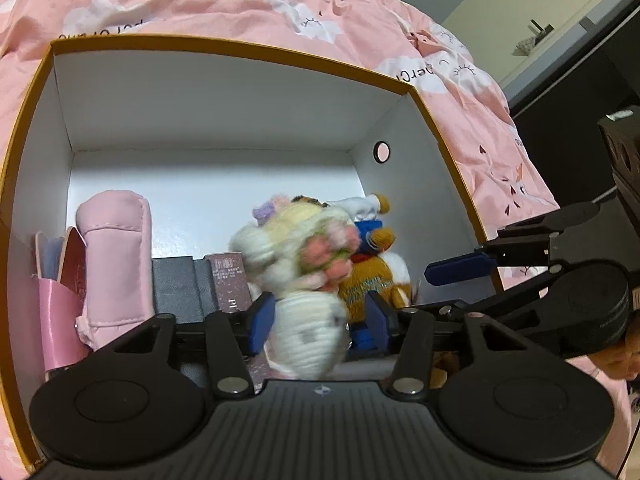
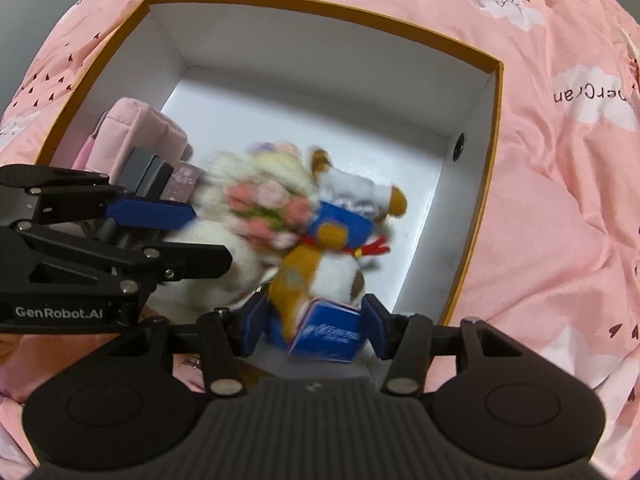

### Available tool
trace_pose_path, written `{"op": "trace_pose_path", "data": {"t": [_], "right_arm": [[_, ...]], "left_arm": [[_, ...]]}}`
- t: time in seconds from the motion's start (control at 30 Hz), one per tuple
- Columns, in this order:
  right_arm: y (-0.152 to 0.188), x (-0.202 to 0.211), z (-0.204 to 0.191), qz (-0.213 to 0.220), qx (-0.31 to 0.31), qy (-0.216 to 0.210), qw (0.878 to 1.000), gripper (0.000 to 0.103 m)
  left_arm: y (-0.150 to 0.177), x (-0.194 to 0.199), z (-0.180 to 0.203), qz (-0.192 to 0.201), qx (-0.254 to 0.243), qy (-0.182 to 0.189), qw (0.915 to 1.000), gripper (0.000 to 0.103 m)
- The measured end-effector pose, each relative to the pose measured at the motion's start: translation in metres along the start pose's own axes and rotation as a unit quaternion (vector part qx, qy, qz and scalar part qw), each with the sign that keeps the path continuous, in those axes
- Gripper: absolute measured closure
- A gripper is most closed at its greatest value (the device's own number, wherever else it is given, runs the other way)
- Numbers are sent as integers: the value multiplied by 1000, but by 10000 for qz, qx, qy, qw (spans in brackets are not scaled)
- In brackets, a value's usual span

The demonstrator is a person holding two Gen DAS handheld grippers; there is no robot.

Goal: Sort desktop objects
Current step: 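Carry the bunny and duck with both grippers into the orange box, then release the bunny and duck in the box and open both grippers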

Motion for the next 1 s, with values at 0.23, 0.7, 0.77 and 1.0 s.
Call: {"op": "trace_pose_path", "data": {"t": [0.23, 0.7, 0.77, 1.0], "right_arm": [[-5, 14, 4, 252, -18, -64, 9997, 54], [-20, -12, -4, 228, 634, 624, 9958, 45], [-20, -15, -5, 159, 740, 790, 9940, 45], [-22, -19, -16, 73, 613, 245, 9978, 62]], "left_arm": [[-8, 12, 6, 289, -185, 180, 9992, 49], [-27, 10, -6, 605, -43, -49, 9981, 49], [-26, 12, -7, 622, -12, -33, 9981, 49], [-21, 22, -8, 646, 20, 18, 9979, 49]]}}
Point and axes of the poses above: each gripper's, at about its wrist camera, not at the fingertips, and x roughly against the way its jaws point, z to its right, y to its underside, the point moved 9 cm from there along -x, roughly the way its jaws point, and after that the axes turned 5 degrees about -y, right-handed, at the moved point
